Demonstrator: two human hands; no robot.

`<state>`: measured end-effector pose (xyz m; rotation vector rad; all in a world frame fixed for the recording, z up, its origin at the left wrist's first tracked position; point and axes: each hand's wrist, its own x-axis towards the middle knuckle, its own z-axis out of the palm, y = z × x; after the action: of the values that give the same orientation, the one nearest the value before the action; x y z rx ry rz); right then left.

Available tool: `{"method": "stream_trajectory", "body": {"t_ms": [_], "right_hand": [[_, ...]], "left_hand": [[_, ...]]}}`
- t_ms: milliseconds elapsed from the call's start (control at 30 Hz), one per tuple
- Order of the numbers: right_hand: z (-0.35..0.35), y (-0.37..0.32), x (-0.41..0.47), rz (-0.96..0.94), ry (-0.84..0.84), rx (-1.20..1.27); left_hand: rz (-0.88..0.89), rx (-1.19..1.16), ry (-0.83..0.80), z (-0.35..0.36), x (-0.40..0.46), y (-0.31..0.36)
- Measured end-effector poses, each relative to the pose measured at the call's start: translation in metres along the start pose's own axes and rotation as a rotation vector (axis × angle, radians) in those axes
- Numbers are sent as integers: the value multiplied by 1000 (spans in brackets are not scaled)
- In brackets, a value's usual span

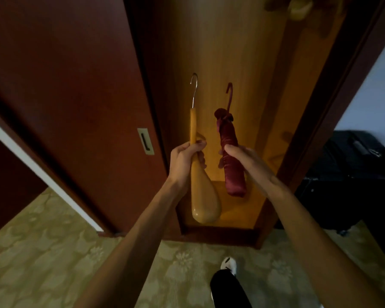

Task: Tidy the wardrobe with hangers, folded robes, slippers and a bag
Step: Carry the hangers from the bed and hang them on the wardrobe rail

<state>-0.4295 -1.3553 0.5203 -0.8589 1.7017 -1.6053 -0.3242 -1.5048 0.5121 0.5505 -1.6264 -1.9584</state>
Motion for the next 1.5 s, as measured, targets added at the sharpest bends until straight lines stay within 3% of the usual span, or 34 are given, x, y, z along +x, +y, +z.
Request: {"method": "stream_trajectory", "body": {"t_ms": [433,733,1067,1500], "right_hand": [[-104,-113,227,-190,26,-58],[-161,-187,320,-238,185,-92],[-194,-256,364,-361,288,-215],[-234,-306,393,-315,439,-275]], "left_hand": [[282,55,-161,60,252,121],[388,57,-214,103,360,187],[381,65,-269,137,440,234],[357,22,-402,172,476,245]]}}
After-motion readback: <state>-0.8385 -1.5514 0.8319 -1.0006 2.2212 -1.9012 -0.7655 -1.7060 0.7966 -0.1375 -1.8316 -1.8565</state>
